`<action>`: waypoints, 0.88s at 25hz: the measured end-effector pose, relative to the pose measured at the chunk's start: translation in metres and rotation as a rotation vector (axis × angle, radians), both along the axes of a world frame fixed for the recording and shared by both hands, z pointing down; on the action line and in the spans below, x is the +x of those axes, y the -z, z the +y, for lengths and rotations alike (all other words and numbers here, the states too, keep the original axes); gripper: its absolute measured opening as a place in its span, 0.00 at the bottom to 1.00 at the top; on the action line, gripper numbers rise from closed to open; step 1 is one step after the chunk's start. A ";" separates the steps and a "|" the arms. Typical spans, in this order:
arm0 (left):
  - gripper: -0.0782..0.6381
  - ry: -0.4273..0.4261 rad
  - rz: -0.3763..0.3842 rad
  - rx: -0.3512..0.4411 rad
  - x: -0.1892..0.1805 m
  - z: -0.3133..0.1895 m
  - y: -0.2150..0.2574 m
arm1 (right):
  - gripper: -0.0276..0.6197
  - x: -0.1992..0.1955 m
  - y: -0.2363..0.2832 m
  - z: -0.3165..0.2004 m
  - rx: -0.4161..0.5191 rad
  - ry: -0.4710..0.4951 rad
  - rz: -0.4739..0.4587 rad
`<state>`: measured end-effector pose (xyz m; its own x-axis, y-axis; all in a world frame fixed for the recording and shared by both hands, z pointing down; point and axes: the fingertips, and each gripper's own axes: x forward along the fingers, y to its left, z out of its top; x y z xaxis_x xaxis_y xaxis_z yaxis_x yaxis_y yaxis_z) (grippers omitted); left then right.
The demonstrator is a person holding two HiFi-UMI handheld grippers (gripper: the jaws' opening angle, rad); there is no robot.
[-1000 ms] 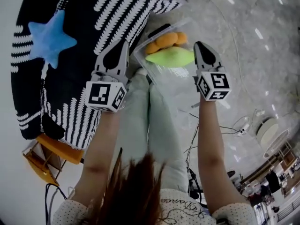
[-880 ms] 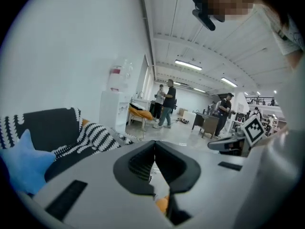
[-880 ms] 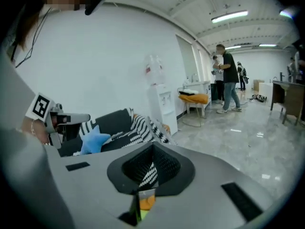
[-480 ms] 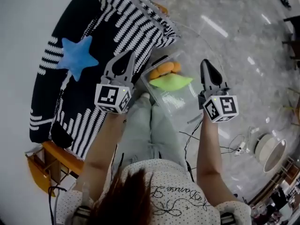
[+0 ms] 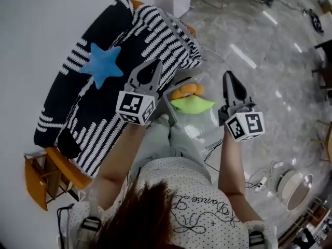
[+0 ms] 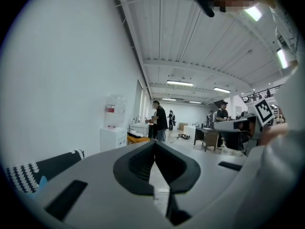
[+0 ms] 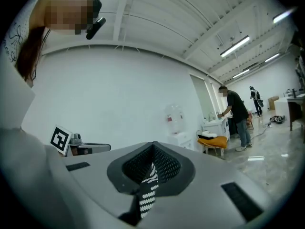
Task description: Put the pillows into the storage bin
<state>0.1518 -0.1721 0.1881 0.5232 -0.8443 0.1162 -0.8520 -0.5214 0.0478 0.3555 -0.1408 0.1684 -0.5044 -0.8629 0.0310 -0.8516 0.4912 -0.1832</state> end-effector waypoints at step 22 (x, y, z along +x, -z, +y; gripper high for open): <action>0.11 0.548 -0.014 0.135 -0.234 0.096 0.073 | 0.06 -0.257 0.083 -0.013 0.147 0.572 -0.046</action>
<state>-0.0823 -0.0764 0.1146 0.0028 -1.0000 -0.0082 -1.0000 -0.0028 -0.0021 0.0982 -0.1535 0.0854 -0.8886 -0.4474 -0.1009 -0.4371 0.8928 -0.1085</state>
